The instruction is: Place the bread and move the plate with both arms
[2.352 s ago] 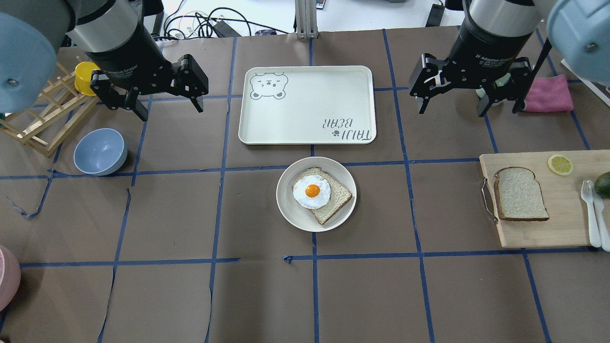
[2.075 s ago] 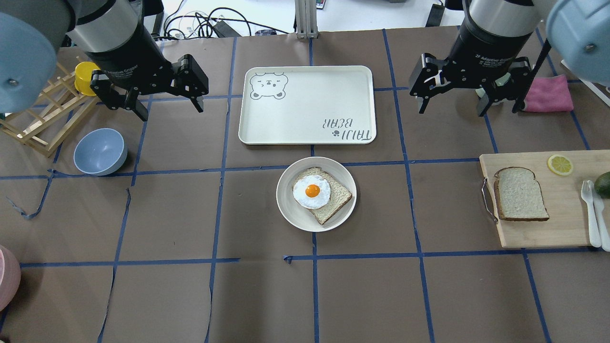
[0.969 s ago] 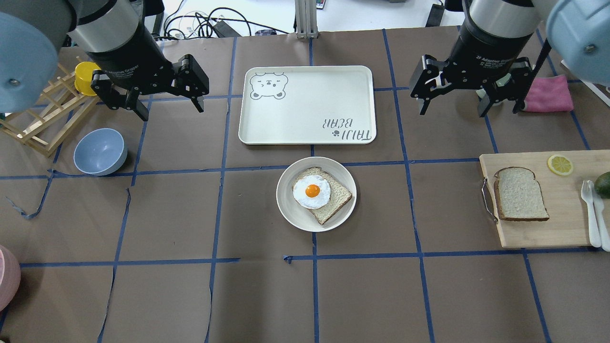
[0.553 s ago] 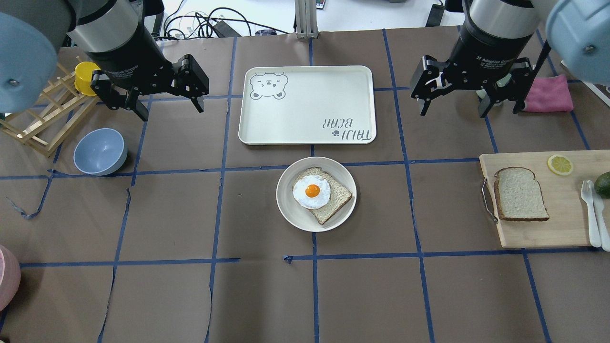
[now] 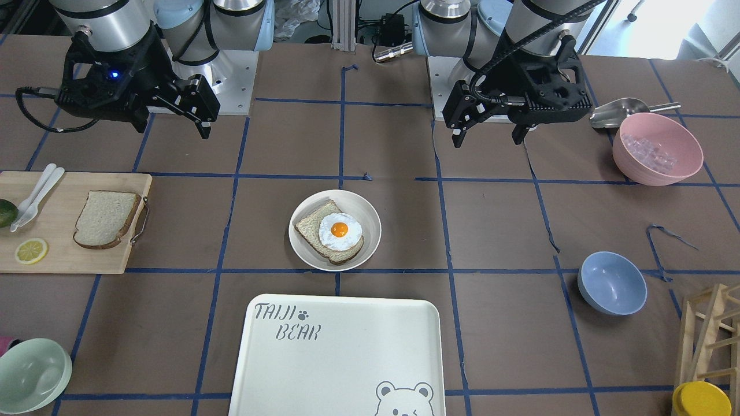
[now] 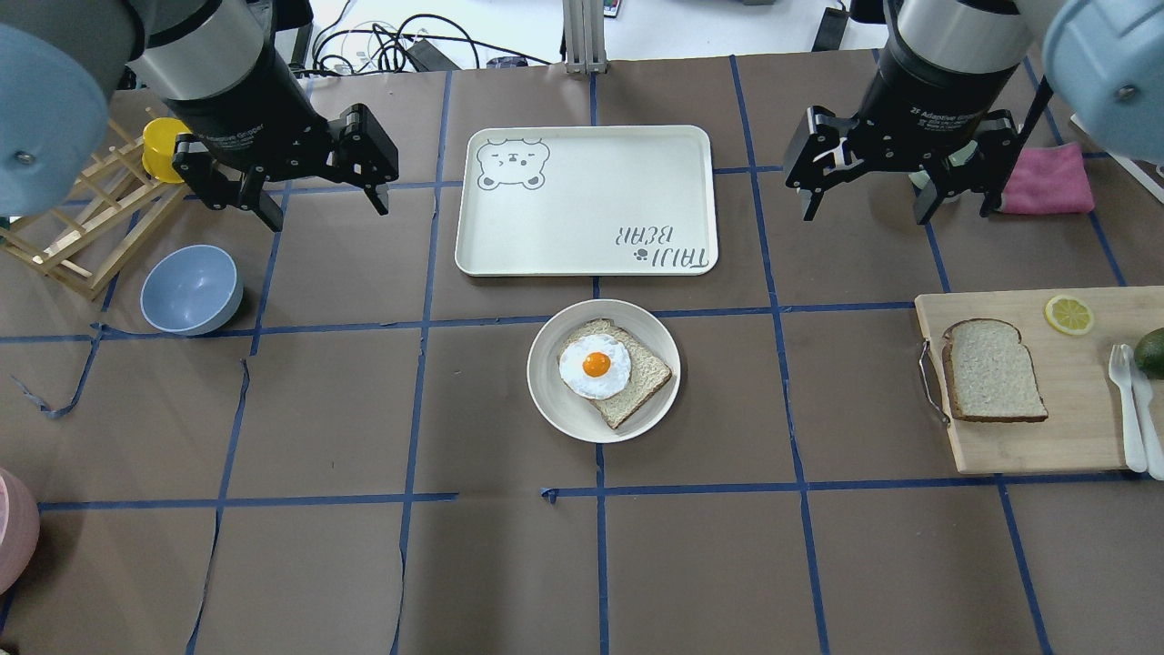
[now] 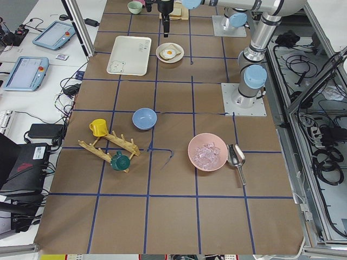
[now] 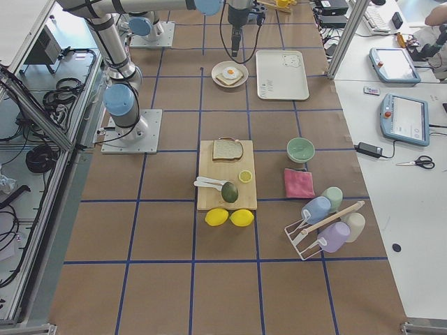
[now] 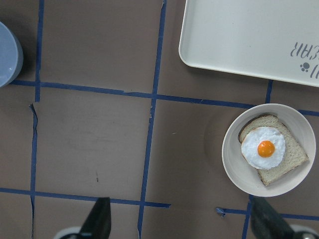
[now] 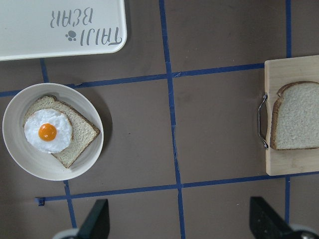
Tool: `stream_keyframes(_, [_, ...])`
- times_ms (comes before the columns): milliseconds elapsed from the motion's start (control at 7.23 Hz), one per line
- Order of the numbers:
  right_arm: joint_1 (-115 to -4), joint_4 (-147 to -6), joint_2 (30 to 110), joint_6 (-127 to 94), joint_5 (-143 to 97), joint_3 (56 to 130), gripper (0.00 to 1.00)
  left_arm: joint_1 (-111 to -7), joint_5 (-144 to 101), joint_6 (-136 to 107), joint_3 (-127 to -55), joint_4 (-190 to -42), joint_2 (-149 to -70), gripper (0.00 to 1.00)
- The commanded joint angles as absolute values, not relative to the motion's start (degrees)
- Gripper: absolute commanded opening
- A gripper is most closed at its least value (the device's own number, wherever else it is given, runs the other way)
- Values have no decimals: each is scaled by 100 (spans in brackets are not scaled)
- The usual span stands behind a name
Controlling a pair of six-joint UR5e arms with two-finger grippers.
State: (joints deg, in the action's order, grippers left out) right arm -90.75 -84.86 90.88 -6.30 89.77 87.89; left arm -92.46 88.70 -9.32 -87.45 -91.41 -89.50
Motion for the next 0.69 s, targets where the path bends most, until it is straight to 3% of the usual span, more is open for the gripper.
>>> stream_keyframes(0, [-9070,-8482,9088,-633,8974,8798,100,-9246,8868,-932,-8745,-9141,-8947,100])
stream_keyframes(553, [-9070,-8525,9070,-641,8974,8798,100,-9246,8877,-932,-8745,-9141,-8947,100])
